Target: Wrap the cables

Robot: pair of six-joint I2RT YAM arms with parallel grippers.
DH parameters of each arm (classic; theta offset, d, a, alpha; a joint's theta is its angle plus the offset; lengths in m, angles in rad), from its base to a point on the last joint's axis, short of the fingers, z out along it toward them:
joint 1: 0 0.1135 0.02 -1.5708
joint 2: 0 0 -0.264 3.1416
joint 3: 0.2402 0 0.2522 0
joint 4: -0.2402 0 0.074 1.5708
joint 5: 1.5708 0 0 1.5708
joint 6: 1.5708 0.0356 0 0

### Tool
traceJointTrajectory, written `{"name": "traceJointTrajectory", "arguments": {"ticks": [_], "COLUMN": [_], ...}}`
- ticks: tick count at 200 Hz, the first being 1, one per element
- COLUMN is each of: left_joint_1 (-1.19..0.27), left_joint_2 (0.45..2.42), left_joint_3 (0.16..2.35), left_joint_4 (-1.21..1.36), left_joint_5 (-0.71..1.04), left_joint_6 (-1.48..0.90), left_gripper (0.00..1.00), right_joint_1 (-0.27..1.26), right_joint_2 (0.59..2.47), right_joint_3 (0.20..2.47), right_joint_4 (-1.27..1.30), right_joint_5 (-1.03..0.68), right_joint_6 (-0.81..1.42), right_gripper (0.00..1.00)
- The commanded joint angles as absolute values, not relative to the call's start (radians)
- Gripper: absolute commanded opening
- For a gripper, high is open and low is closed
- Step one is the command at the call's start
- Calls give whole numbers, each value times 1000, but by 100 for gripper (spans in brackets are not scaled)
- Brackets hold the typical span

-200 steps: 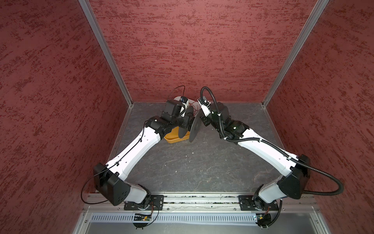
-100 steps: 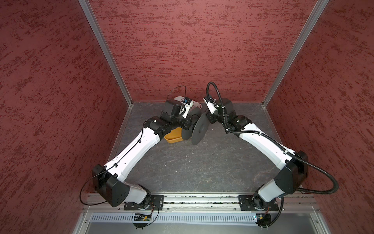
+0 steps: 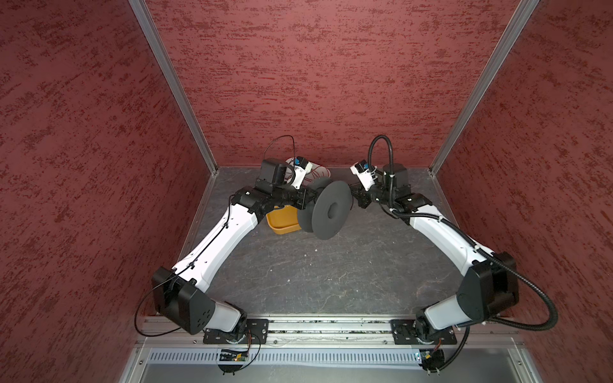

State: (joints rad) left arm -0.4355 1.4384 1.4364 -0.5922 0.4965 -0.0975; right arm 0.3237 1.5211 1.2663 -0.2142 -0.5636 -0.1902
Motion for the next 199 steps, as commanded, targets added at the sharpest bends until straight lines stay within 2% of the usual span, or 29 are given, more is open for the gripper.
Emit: {"name": "traceJointTrajectory", "arguments": {"ticks": [1, 35, 63, 87, 125, 162, 199], "left_joint_1": [-397, -352, -326, -302, -265, -260, -259], "left_joint_2": [1434, 1438, 1444, 1462, 1515, 1571, 1598], "left_joint_3": [1453, 1428, 1409, 1397, 1384, 1415, 1426], "left_joint_4": [-478, -400, -327, -245, -98, -50, -26], "left_joint_5": [676, 782, 820, 842, 917, 971, 995], "left_joint_6": [-167, -231, -304, -403, -574, -657, -695], "left_gripper": [0, 0, 0, 0, 0, 0, 0], "right_joint_1": [288, 234, 227, 228, 228, 229, 228], "right_joint_2": [1551, 1600, 1636, 1642, 1565, 1512, 1538], "right_joint_3": [1291, 1269, 1250, 1207, 1062, 1035, 1065], "right_joint_4": [-163, -63, 51, 167, 422, 366, 313], "right_joint_5": [-757, -972, -1063, -1055, -951, -840, -824], "right_joint_6": [-123, 32, 189, 329, 561, 586, 592], "right_gripper": [8, 9, 9, 9, 12, 11, 11]}}
